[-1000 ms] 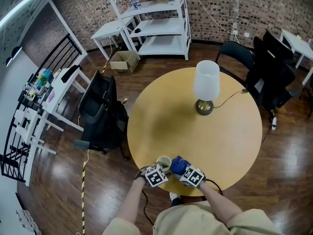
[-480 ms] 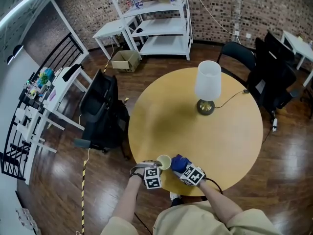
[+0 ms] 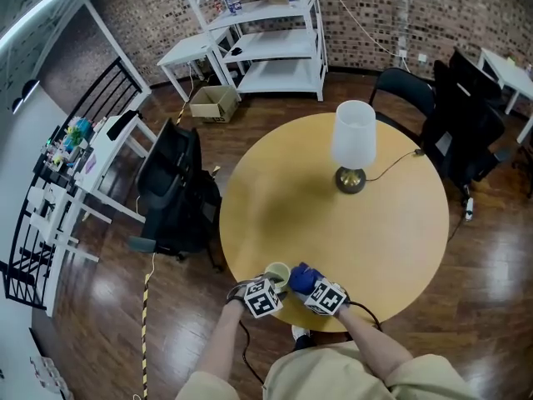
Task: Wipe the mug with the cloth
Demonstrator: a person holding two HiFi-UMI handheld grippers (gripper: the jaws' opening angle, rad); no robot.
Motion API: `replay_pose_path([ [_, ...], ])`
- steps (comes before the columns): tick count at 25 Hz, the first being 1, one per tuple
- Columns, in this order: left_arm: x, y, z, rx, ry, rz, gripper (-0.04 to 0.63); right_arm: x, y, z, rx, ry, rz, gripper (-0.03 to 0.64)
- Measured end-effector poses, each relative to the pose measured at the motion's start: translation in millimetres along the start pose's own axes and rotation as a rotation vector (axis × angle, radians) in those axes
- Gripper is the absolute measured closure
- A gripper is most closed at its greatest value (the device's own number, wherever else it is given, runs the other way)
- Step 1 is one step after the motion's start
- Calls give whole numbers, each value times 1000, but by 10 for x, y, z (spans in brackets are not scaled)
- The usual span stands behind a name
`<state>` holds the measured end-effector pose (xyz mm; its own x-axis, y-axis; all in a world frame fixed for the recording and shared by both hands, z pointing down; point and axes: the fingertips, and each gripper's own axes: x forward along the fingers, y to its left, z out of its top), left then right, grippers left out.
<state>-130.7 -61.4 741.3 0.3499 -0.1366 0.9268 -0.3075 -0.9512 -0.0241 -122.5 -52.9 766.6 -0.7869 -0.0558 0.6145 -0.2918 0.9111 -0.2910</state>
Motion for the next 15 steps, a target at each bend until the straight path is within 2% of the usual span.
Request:
replay_pose_path([
  [1, -59, 1, 27, -9, -10, -2, 403, -2, -7, 5, 3, -2, -2, 558],
  [2, -134, 16, 44, -10, -17, 4, 353, -5, -14, 13, 4, -4, -4, 558],
  [3, -215, 45, 38, -2, -16, 16, 327, -8, -21, 20, 4, -6, -5, 558],
  [6, -385, 185, -159, 49, 48, 65, 324, -17, -40, 14, 6, -8, -5, 558],
  [8, -368, 264, -366, 117, 125, 88, 324, -25, -47, -2, 5, -6, -7, 558],
  [10, -259, 276, -501, 217, 188, 90, 334, -21, -48, -9, 5, -4, -6, 558],
  [12, -138, 312, -557, 332, 228, 119, 376, -10, -39, -1, 7, -3, -2, 558],
  [13, -104, 370, -570, 390, 246, 158, 399, -6, -36, 6, 7, -2, 0, 558],
  [14, -86, 440, -577, 444, 264, 202, 461, -4, -40, 13, 7, -1, 1, 558],
  [15, -73, 499, -578, 489, 281, 240, 475, -2, -48, 17, 9, 1, 0, 558],
])
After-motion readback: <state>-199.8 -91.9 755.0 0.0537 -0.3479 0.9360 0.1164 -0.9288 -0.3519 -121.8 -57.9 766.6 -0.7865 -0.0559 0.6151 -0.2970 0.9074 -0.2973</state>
